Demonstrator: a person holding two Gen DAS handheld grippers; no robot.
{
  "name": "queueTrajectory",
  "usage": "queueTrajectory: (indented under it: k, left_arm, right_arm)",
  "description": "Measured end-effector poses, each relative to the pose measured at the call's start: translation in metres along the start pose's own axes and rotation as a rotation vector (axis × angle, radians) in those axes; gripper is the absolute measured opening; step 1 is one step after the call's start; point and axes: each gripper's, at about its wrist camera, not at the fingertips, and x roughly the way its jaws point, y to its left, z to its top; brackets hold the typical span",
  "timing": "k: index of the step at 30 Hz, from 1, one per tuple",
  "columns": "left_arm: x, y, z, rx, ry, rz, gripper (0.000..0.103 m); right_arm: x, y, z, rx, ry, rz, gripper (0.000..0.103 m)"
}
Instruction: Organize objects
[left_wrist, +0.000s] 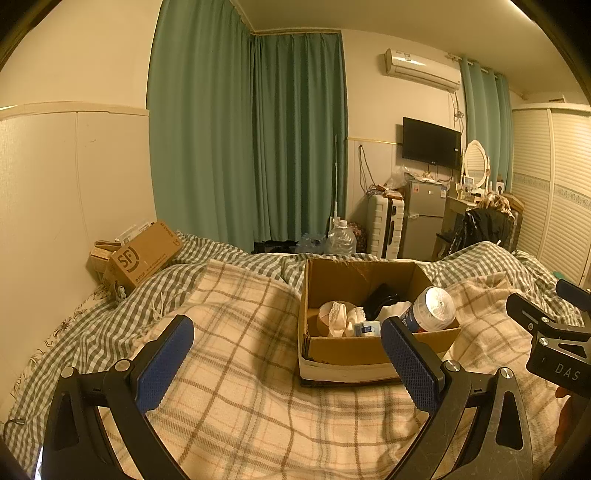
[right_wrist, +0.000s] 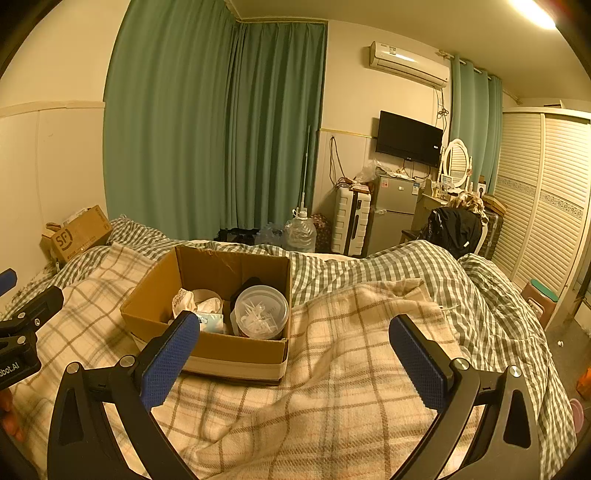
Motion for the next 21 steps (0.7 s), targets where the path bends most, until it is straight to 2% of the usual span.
queueTrajectory:
  k: [21]
  left_arm:
    - [0.0005,-0.0007,-0.0027,0.002,0.003,-0.003,0.103]
  right_arm:
    - [0.0018,0.0011,-0.0037,-0.005,0.01,-0.003,0.103]
